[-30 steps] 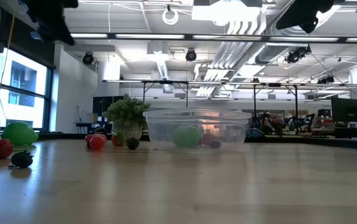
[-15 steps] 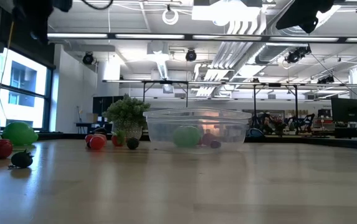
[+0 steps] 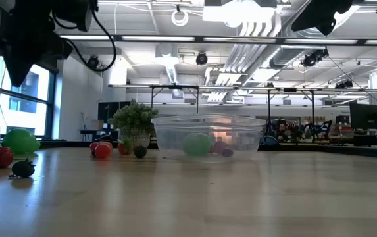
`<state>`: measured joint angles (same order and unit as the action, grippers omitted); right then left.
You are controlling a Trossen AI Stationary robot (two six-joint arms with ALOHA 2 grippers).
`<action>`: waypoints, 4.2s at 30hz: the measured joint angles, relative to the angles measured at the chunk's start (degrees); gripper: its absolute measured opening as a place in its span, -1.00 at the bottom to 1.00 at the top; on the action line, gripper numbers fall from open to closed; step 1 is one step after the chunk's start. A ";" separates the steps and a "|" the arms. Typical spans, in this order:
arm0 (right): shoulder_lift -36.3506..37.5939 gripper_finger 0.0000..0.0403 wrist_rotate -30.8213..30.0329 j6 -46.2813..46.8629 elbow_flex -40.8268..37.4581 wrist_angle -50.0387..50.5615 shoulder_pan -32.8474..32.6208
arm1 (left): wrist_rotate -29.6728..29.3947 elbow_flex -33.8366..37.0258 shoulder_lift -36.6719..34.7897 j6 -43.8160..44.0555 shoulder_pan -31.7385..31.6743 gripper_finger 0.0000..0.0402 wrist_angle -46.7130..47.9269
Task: Pick and placing Produce into tupperware
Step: Put the green pear into the transparent bin
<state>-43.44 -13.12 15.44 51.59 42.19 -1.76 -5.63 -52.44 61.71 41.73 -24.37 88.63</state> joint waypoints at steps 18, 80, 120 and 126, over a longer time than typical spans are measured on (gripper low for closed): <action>0.00 -0.88 0.00 -0.01 0.00 0.00 0.00 | 3.17 9.07 0.00 2.08 -0.01 -1.00 -10.63; 0.00 -0.88 0.02 -0.04 0.02 0.02 0.02 | -3.29 11.17 9.06 8.05 0.02 -0.53 -17.08; 0.00 -0.88 0.00 -0.04 0.02 0.02 0.02 | -1.46 11.60 19.10 10.61 0.02 -0.13 -19.21; 0.00 -0.88 0.00 -0.04 0.02 0.02 0.02 | -0.63 14.35 19.93 11.09 0.02 -0.13 -27.11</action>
<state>-43.44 -13.13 15.40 51.62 42.22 -1.74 -6.26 -38.09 81.65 52.82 -24.36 61.52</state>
